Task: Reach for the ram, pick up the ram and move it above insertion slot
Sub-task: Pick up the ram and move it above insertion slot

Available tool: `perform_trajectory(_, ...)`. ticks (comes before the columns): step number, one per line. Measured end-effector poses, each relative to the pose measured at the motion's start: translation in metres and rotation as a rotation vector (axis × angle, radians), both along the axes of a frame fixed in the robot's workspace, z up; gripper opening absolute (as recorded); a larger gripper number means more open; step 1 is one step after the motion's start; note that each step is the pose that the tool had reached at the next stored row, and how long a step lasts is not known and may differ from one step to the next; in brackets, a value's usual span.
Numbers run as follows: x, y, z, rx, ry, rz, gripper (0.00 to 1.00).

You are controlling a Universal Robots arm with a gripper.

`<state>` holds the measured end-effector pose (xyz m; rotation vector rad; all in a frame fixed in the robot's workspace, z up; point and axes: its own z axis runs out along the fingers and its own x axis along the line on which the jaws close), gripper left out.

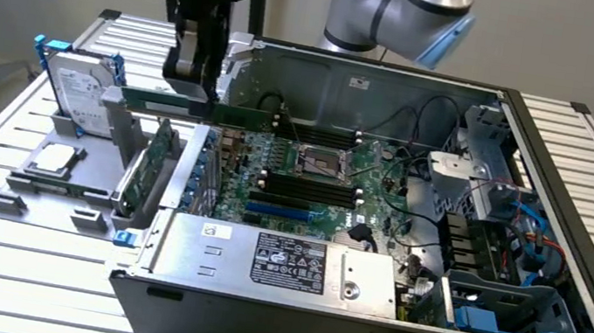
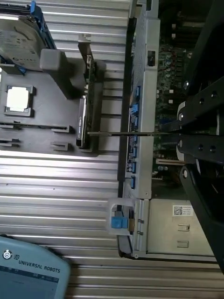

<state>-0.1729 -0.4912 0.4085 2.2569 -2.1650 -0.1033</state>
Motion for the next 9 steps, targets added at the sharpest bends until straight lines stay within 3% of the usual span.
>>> perform_trajectory(4, 0.018, 0.0015, -0.0003, 0.0000, 0.0001, 0.000, 0.13)
perform_trajectory(9, 0.041, 0.0101, -0.0050, 0.0000, 0.0008, 0.000, 0.13)
